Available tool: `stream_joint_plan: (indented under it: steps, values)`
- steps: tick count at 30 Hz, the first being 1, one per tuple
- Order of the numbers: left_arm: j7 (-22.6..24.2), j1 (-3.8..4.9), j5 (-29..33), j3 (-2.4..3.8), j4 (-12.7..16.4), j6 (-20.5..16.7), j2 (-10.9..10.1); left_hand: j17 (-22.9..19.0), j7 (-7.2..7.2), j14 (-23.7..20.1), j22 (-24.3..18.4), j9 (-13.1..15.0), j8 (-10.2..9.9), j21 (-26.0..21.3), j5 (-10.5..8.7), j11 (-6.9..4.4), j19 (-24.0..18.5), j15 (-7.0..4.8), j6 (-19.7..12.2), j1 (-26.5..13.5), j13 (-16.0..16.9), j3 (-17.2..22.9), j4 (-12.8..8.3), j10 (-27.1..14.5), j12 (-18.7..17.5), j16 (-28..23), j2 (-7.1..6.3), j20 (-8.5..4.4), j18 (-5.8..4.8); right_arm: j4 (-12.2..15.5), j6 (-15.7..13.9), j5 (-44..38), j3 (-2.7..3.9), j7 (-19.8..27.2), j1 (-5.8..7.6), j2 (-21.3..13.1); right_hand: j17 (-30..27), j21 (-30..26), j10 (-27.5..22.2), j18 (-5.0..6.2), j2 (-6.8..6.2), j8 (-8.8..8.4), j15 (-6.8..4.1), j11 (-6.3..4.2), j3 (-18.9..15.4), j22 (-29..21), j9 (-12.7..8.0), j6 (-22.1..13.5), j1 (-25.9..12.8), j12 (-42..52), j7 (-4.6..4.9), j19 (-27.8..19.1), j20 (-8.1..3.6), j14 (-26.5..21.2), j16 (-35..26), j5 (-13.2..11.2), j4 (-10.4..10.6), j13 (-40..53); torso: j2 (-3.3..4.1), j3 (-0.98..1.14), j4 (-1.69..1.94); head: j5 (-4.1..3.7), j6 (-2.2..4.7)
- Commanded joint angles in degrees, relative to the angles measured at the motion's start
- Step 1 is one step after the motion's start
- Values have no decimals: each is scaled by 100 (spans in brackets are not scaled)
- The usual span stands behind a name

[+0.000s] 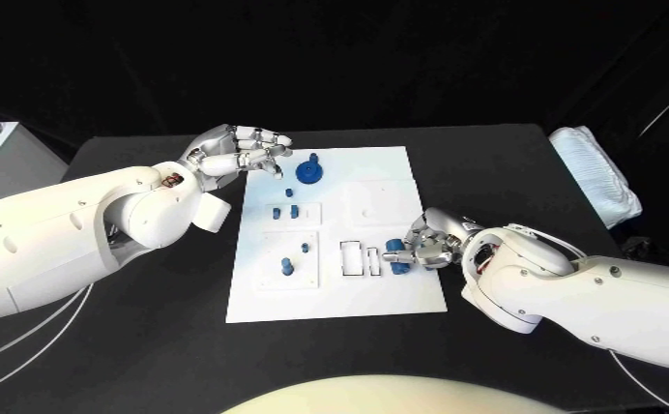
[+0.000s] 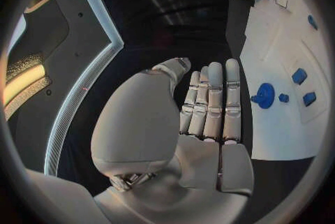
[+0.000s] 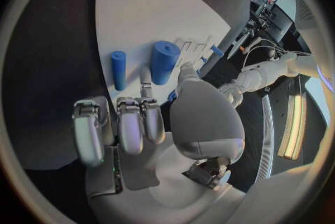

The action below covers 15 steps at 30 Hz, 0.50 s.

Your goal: Assemble the parts on the task board

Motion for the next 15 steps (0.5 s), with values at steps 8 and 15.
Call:
stream_joint_plan:
  steps: [8, 15]
  values:
    - [-15, 0, 90, 3, 28, 134, -11, 12, 8, -33, 8, -9, -3, -24, 4, -1, -47, -6, 44, -15, -10, -6, 36, 24, -29, -23, 60, 0, 66, -105, 626, -401, -10, -482, -43, 176, 1365, 34, 473, -38, 38, 24, -22, -27, 32, 1508, -24, -15, 436, 24, -38, 599, -56, 567, 44, 6, -38, 1347, -12, -9, 12, 22, -37]
    - [-21, 1, 86, 3, 27, 135, -15, 13, 8, -34, 8, -10, -3, -24, 4, -1, -47, -5, 44, -14, -11, -7, 37, 23, -31, -23, 60, 0, 66, -41, 614, -367, -11, -519, -57, 203, 1397, 34, 498, -38, -161, 106, -40, -48, 578, 1508, -21, 23, 1046, 47, -61, 599, -69, 574, 54, 18, -53, 1383, -18, -12, 20, 14, -34]
